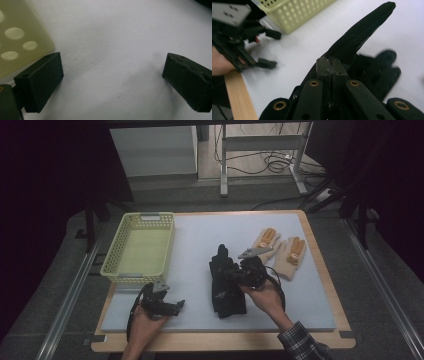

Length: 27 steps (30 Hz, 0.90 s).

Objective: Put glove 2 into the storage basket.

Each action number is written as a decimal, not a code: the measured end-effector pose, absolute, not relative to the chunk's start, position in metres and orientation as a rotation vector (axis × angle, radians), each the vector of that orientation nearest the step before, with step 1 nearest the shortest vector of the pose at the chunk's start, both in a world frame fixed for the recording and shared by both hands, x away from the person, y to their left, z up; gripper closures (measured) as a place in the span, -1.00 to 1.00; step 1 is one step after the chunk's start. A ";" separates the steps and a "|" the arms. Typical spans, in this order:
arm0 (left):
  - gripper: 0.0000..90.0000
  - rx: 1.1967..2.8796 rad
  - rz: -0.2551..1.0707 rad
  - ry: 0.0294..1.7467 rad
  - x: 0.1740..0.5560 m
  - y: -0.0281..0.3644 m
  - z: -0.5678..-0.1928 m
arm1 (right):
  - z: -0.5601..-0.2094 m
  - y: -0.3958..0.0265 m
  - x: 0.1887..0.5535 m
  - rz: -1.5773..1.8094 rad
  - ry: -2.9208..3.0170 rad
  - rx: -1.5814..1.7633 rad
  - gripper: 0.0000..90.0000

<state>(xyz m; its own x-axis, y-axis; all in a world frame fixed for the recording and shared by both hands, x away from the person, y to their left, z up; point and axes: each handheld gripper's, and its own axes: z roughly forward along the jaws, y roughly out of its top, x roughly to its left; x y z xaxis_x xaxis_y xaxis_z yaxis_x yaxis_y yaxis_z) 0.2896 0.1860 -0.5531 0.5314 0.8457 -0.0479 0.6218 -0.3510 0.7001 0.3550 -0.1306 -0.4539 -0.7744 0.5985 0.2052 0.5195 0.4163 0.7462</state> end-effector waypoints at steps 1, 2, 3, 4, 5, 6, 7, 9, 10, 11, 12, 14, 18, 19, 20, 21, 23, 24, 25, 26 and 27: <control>-0.93 2.094 0.426 1.185 0.290 0.186 -0.553 | -0.458 -0.134 0.355 1.296 2.567 1.027 0.93; -0.92 2.092 0.425 1.187 0.289 0.186 -0.553 | -0.462 -0.137 0.356 1.296 2.570 1.041 0.93; -0.92 2.094 0.426 1.185 0.290 0.186 -0.553 | -0.466 -0.140 0.357 1.291 2.570 1.053 0.93; -0.92 2.094 0.426 1.185 0.290 0.186 -0.553 | -0.470 -0.142 0.358 1.277 2.570 1.051 0.93; -0.92 2.094 0.426 1.185 0.290 0.186 -0.553 | -0.470 -0.142 0.358 1.277 2.570 1.051 0.93; -0.93 2.097 0.424 1.184 0.289 0.186 -0.553 | -0.476 -0.147 0.360 1.239 2.567 1.045 0.92; -0.92 2.097 0.424 1.184 0.289 0.186 -0.553 | -0.476 -0.147 0.360 1.239 2.567 1.045 0.92; -0.92 2.090 0.424 1.187 0.289 0.186 -0.553 | -0.484 -0.151 0.361 1.208 2.564 1.047 0.91; -0.93 2.090 0.424 1.187 0.289 0.186 -0.553 | -0.493 -0.154 0.364 1.173 2.570 1.045 0.86; -0.92 2.090 0.424 1.187 0.289 0.186 -0.553 | -0.498 -0.156 0.366 1.151 2.569 1.051 0.74; -0.92 2.090 0.424 1.187 0.289 0.186 -0.553 | -0.502 -0.158 0.367 1.129 2.558 1.056 0.61; -0.93 2.090 0.424 1.188 0.289 0.186 -0.553 | -0.504 -0.160 0.368 1.108 2.549 1.063 0.52; -0.93 2.090 0.424 1.187 0.289 0.186 -0.553 | -0.502 -0.183 0.362 1.146 2.502 1.062 0.40; -0.92 2.090 0.424 1.187 0.289 0.186 -0.553 | -0.502 -0.183 0.362 1.146 2.502 1.062 0.40; -0.92 2.090 0.424 1.188 0.289 0.186 -0.553 | -0.504 -0.193 0.357 1.139 2.491 1.062 0.58; -0.93 2.089 0.424 1.188 0.289 0.186 -0.553 | -0.506 -0.197 0.354 1.143 2.490 1.064 0.69; -0.93 2.089 0.424 1.188 0.289 0.186 -0.553 | -0.508 -0.200 0.351 1.148 2.496 1.050 0.77; -0.93 2.089 0.424 1.188 0.289 0.186 -0.553 | -0.514 -0.201 0.343 1.154 2.528 1.003 0.84; -0.93 2.089 0.424 1.188 0.289 0.186 -0.553 | -0.514 -0.201 0.343 1.154 2.528 1.003 0.84; -0.93 2.089 0.424 1.187 0.289 0.186 -0.553 | -0.521 -0.199 0.335 1.140 2.564 0.926 0.89; -0.92 2.089 0.424 1.187 0.289 0.186 -0.553 | -0.524 -0.196 0.332 1.129 2.576 0.894 0.91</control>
<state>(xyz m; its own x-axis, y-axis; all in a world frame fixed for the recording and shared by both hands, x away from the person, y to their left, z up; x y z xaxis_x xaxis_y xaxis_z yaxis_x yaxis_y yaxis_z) 0.2894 0.1856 -0.5532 0.5290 0.8471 -0.0512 0.6227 -0.3465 0.7015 0.3315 -0.1959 -0.5241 -0.8002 0.5962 0.0650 0.4518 0.5279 0.7192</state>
